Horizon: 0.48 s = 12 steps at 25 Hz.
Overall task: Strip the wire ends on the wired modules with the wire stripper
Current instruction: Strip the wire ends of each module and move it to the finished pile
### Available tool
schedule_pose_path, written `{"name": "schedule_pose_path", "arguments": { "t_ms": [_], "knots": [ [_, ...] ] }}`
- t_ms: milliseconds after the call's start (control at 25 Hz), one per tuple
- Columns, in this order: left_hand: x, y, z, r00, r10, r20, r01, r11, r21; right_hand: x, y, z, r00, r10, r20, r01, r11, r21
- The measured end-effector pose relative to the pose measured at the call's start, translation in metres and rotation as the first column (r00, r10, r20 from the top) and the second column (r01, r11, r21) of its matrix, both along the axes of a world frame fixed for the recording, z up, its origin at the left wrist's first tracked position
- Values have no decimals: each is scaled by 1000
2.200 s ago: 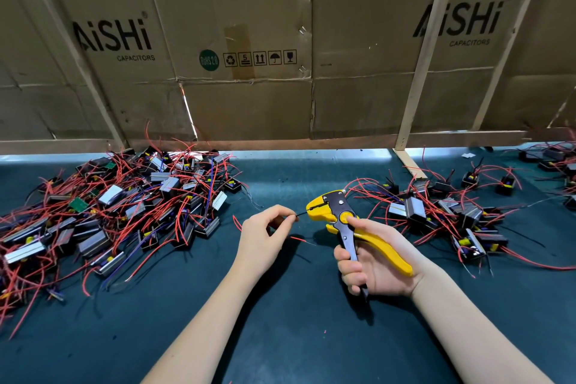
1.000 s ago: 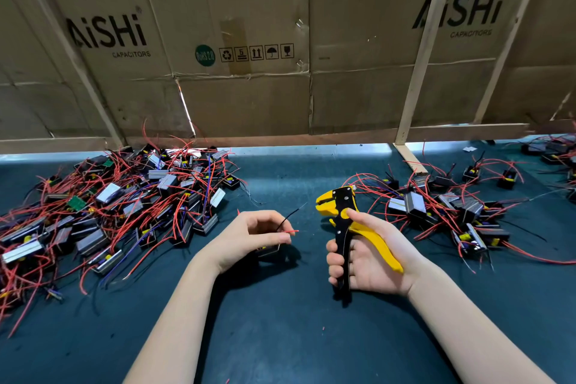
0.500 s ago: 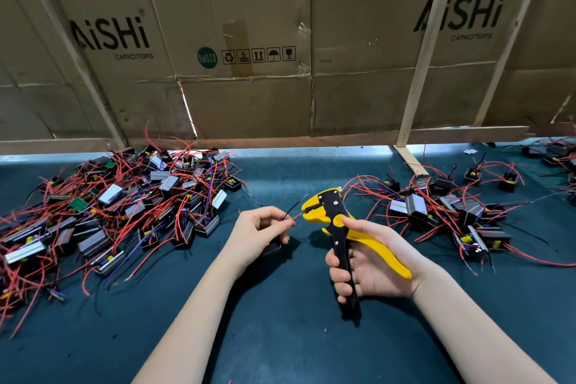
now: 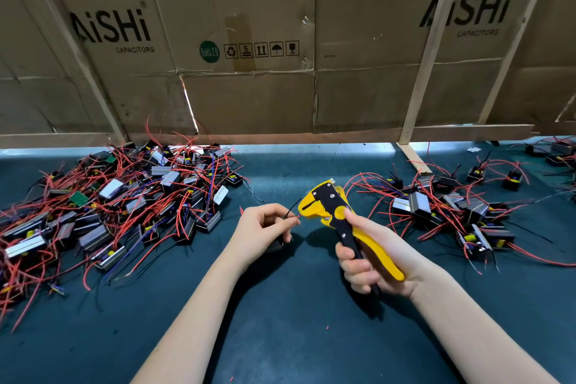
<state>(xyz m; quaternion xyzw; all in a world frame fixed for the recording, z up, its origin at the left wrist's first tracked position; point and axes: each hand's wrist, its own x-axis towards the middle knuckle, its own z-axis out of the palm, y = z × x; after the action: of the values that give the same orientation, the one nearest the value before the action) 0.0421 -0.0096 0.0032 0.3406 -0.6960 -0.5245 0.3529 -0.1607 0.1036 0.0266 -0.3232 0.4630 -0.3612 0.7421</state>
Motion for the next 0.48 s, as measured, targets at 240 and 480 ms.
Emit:
{"name": "schedule_pose_path", "arguments": {
  "t_ms": [240, 480],
  "knots": [
    [0, 0, 0, 1000, 6, 20, -6, 1000, 9, -2, -1, -2, 992, -75, 98, 74, 997, 13],
    [7, -4, -2, 969, 185, 164, -135, 951, -278, -3, -5, -8, 925, -249, 285, 211, 965, 158]
  ]
}}
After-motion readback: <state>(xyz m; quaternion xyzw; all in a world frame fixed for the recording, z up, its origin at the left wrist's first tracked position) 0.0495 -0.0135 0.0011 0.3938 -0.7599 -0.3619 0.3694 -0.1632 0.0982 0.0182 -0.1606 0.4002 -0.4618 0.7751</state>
